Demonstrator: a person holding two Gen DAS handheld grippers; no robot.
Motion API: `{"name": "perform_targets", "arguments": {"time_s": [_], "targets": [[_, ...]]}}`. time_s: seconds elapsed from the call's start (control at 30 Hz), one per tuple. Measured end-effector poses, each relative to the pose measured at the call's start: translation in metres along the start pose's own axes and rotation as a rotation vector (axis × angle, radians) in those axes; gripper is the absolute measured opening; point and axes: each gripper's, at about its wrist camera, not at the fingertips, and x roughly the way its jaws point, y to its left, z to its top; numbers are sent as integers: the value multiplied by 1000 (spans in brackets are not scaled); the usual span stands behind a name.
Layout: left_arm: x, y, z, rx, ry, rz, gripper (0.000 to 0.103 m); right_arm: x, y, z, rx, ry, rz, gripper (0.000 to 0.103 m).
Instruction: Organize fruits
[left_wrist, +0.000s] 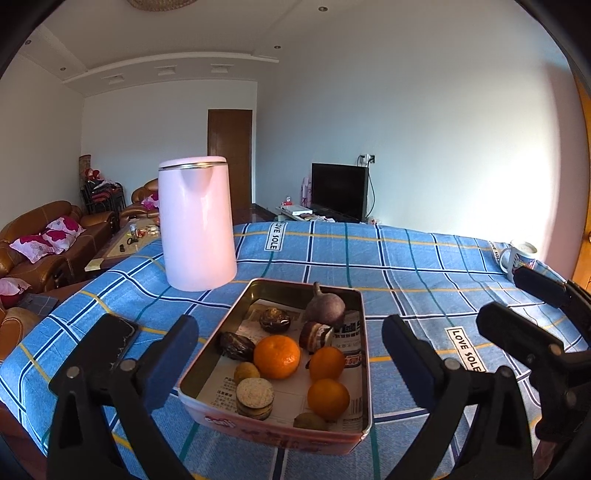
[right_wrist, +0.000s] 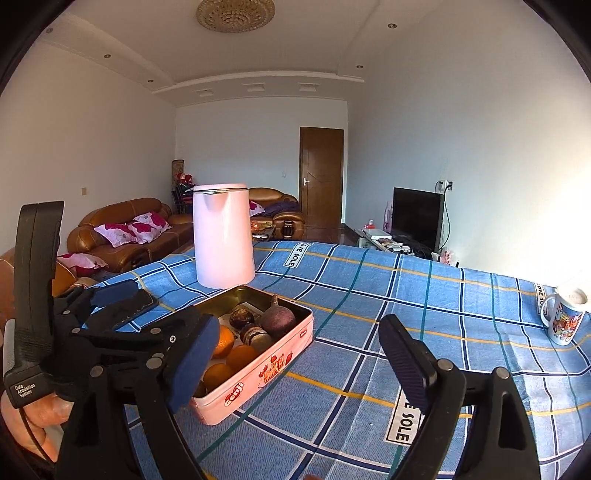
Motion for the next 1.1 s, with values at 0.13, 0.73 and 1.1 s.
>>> {"name": "perform_targets", "arguments": {"time_s": [0.13, 0.73, 1.1], "targets": [[-2, -5, -1, 12, -2, -4, 102, -7, 0, 0, -3, -11, -5, 89], [0, -8, -4, 17, 17, 6, 102, -16, -1, -7, 4, -28, -14, 89], [0, -12, -3, 17, 32, -6, 102, -23, -3, -8, 3, -46, -25, 90]]}}
